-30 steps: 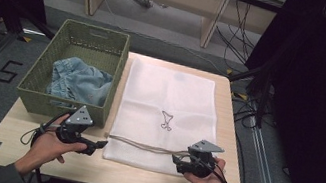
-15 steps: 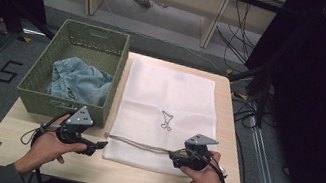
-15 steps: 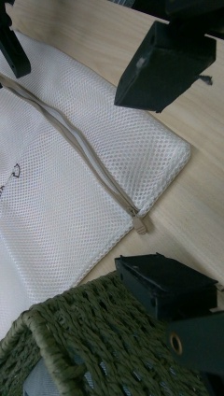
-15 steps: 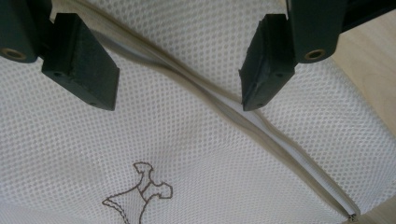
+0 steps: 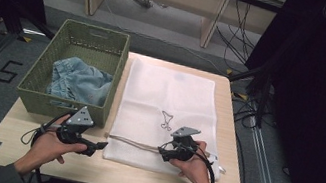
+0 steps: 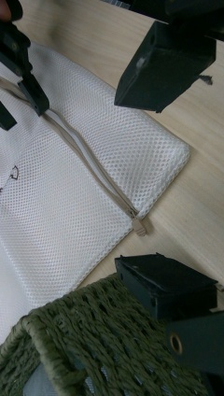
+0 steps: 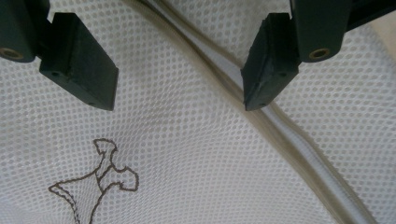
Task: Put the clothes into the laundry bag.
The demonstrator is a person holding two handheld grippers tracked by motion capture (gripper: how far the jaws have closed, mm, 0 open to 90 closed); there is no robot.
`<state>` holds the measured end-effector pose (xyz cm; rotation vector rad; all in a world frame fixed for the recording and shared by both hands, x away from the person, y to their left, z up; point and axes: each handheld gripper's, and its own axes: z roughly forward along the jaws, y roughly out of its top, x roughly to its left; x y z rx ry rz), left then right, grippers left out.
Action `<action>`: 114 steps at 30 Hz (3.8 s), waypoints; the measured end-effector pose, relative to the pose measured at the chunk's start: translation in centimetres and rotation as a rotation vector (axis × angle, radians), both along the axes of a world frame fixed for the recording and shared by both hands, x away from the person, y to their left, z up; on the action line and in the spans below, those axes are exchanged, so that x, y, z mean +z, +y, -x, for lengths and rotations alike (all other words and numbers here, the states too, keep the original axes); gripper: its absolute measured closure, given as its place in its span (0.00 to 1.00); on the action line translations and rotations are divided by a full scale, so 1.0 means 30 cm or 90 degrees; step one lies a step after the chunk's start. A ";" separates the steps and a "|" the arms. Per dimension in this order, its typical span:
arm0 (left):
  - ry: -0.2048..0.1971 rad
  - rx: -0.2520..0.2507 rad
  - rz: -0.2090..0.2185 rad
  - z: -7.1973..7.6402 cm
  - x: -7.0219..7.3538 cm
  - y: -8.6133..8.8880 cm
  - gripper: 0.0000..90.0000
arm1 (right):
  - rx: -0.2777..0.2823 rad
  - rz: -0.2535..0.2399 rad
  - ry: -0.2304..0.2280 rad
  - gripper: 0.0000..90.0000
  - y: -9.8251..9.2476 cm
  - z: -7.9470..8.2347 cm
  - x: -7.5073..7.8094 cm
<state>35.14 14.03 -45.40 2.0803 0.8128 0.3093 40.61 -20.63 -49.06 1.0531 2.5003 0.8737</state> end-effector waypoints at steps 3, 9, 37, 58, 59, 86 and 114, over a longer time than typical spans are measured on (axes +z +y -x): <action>0.001 -0.004 -0.002 -0.001 0.000 0.001 0.20 | 0.005 0.008 0.011 0.30 0.005 -0.011 -0.001; 0.000 -0.016 -0.008 -0.004 0.000 0.003 0.20 | 0.018 0.016 0.014 0.33 0.037 -0.040 -0.039; -0.022 0.018 0.028 -0.009 0.044 0.038 0.20 | 0.014 0.032 -0.071 0.96 0.027 -0.072 0.086; -0.059 0.050 -0.003 -0.170 0.249 0.173 0.17 | 0.007 -0.025 -0.119 0.95 0.004 -0.103 0.219; -0.062 0.061 -0.005 -0.196 0.259 0.187 0.17 | 0.007 -0.025 -0.117 0.95 0.004 -0.102 0.221; 0.079 0.138 -0.097 -0.652 0.120 0.305 0.18 | 0.010 -0.022 -0.096 0.94 0.008 -0.107 0.211; 0.159 0.177 -0.200 -0.738 -0.051 0.221 0.84 | 0.013 -0.013 -0.080 0.93 0.017 -0.106 0.181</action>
